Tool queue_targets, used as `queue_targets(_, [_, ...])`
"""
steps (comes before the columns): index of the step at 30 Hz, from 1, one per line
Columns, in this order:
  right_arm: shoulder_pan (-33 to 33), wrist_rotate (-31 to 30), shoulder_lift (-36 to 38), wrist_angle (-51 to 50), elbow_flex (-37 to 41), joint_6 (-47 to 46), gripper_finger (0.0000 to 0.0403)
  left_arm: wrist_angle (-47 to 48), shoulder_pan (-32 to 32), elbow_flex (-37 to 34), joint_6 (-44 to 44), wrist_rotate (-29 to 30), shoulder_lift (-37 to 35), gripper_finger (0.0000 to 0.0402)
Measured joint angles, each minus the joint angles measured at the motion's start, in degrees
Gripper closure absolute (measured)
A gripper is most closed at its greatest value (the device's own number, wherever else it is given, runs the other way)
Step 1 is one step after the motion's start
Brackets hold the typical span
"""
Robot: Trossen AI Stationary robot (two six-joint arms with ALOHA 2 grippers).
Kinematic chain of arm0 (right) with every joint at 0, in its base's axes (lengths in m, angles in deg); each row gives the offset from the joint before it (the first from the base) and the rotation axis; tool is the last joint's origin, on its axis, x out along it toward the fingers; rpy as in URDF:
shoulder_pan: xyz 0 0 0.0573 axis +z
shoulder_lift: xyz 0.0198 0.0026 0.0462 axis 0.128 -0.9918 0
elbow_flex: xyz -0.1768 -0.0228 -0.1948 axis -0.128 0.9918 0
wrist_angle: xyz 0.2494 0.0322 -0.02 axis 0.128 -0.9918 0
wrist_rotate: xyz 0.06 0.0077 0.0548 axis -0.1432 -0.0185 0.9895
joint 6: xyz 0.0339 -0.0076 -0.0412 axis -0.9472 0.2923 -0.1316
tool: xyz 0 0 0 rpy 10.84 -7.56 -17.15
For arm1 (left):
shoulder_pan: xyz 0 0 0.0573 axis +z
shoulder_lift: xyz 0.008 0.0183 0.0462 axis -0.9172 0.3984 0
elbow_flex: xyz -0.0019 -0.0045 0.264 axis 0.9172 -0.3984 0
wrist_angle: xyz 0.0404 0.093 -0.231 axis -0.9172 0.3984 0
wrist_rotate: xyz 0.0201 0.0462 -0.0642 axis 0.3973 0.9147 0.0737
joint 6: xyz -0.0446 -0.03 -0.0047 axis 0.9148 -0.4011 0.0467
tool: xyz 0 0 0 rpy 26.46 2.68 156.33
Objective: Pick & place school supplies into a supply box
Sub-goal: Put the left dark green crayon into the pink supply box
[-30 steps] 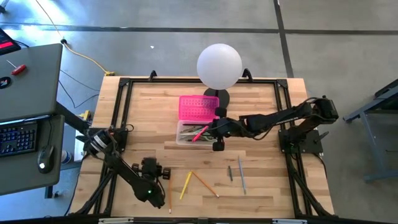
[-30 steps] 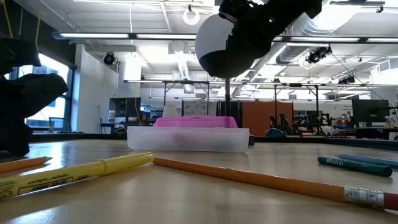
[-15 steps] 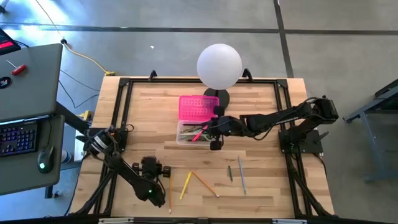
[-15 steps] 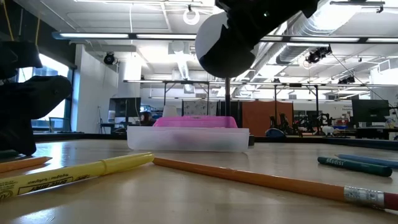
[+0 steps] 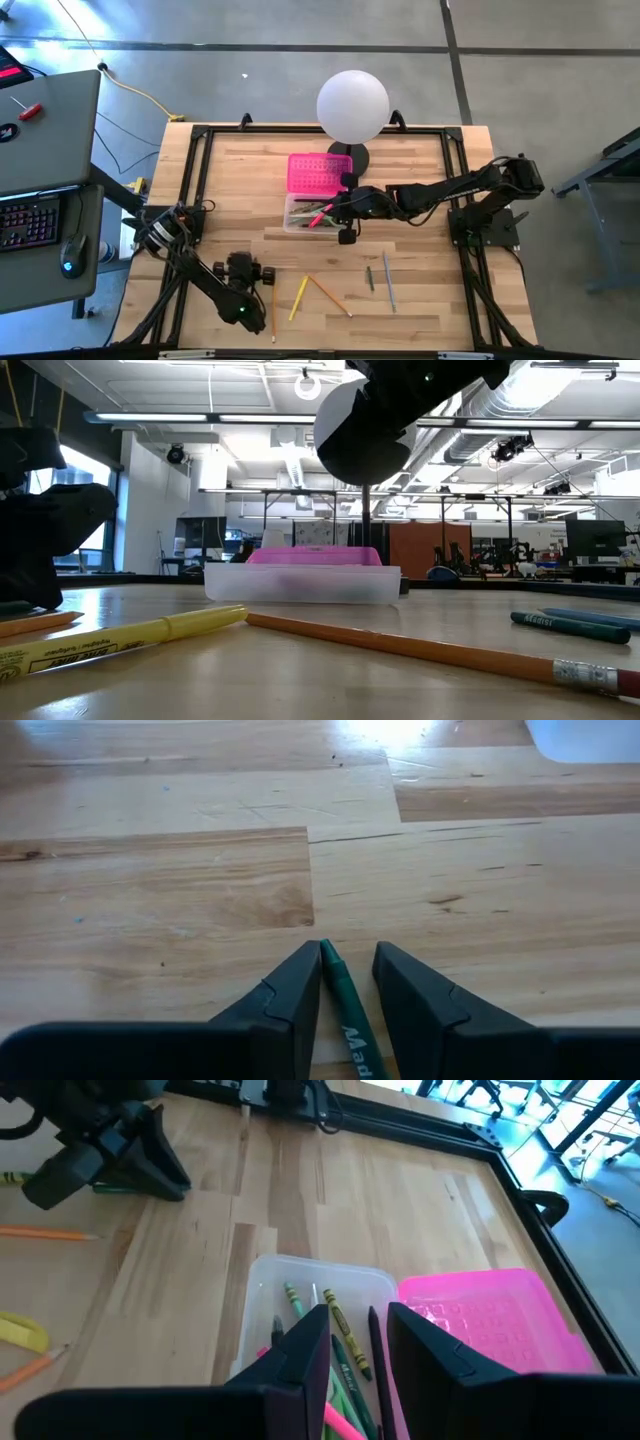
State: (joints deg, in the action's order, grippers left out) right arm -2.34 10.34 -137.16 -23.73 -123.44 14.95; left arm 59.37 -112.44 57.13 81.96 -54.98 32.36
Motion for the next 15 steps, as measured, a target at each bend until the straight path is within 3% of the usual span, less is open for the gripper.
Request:
queue_targets(4, [0.0,0.0,0.0,-0.01,0.0,-0.01,0.032,-0.01,-0.66,-0.11,0.02,0.37,0.11,0.0286])
queue_targets(10, [0.04,0.68,0.0,-0.02,0.0,-0.01,0.032,0.02,-1.33,-0.11,-0.05,1.82,0.22,0.0374])
queue_targets(15, [0.03,1.6,0.0,-0.01,0.0,-0.01,0.032,1.42,-0.78,-0.05,-0.03,3.3,-0.06,0.0373])
